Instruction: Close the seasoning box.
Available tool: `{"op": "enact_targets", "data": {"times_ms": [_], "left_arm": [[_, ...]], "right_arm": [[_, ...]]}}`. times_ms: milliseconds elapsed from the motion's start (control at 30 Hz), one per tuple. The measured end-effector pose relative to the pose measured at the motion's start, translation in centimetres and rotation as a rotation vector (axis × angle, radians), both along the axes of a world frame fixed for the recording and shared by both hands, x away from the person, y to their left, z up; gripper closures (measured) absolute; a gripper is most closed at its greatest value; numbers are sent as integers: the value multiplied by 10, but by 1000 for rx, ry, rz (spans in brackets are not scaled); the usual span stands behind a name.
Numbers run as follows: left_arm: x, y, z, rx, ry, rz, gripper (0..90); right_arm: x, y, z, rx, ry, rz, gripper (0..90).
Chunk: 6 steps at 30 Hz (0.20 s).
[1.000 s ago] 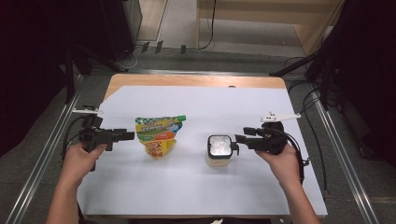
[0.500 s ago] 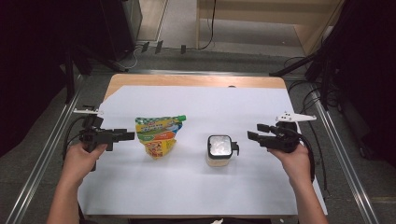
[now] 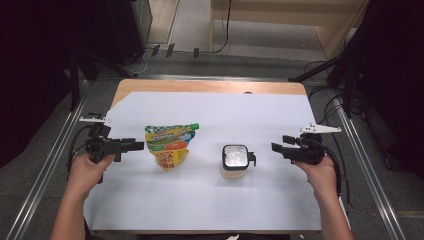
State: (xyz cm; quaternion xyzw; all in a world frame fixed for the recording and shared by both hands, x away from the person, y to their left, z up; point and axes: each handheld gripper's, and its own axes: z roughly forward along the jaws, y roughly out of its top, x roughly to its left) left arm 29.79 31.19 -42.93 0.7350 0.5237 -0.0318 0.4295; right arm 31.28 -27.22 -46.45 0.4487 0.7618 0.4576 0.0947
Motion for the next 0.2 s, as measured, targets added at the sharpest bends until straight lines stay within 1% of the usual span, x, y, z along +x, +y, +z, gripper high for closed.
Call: {"op": "enact_targets", "data": {"times_ms": [200], "left_arm": [[1,0,-2,14,5,7,367]], "right_arm": [[1,-2,-4,-19,-5,-10,361]]}}
